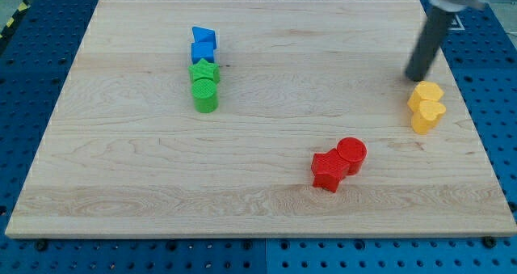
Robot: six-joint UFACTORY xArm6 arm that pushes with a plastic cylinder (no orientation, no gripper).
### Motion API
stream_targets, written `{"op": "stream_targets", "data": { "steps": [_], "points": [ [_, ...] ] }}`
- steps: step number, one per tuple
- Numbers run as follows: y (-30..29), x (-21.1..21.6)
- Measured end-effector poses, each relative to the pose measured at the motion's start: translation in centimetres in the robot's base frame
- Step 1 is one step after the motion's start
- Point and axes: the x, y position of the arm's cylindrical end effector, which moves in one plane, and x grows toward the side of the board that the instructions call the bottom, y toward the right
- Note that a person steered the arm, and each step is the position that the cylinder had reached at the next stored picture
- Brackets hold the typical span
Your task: Separate the yellow heart and the yellow hexagon
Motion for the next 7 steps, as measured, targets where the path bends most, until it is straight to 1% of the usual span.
{"op": "stream_targets", "data": {
  "steps": [1,2,3,4,5,6,7],
  "points": [
    [4.9,1.3],
    [5.6,4.1],
    [5.4,4.5],
    [2.7,6.6],
    [2.6,6.6],
    [0.6,6.6],
    [-3.0,6.6]
  ]
}}
